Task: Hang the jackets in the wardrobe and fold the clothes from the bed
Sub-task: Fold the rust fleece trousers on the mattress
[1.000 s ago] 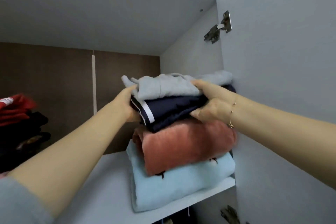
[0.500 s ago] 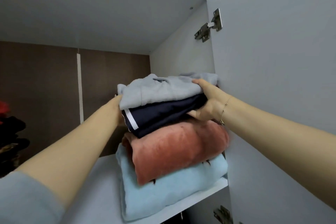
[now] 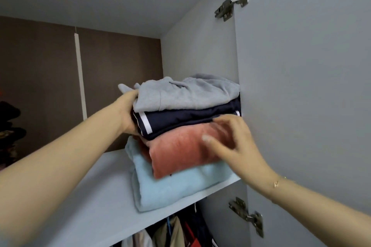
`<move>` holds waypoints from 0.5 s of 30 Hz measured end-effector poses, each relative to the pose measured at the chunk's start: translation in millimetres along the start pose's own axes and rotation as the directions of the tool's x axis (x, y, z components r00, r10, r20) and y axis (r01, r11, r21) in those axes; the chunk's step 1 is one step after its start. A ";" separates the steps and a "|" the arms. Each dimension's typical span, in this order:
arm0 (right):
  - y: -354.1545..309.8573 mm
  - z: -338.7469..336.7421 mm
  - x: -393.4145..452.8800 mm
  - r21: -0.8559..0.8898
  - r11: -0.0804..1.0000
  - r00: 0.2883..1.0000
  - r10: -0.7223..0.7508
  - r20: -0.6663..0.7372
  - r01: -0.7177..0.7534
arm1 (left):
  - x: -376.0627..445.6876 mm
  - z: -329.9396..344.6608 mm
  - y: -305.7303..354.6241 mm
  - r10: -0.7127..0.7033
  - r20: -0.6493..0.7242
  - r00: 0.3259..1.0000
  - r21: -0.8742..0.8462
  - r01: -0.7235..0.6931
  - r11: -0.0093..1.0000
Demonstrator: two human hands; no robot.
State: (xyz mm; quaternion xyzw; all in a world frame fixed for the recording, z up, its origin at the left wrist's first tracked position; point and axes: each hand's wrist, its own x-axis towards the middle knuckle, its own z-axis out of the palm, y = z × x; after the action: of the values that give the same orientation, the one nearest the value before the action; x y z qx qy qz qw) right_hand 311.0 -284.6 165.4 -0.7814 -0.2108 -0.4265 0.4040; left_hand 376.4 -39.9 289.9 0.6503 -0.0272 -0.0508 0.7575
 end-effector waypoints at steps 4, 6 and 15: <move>22.0 24.5 -4.2 -0.397 0.871 0.950 -0.213 0.227 0.290 | -10.9 -5.6 -9.8 -0.002 0.151 0.989 0.060 -0.007 0.998; 24.1 37.2 6.7 -0.438 0.860 0.962 -0.193 0.196 0.262 | -13.0 -2.8 -9.1 0.009 0.112 0.994 0.023 -0.011 1.000; 33.9 69.7 30.0 -0.431 0.882 0.975 -0.117 0.190 0.190 | -5.5 -11.7 -5.9 -0.028 0.005 1.000 -0.039 0.028 0.999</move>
State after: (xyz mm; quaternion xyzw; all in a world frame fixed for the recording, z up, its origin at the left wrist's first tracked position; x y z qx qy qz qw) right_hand 384.8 -248.4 153.6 -0.8653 -0.2003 -0.4306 0.1606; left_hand 371.9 -28.7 282.5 0.6357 -0.0188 -0.0634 0.7691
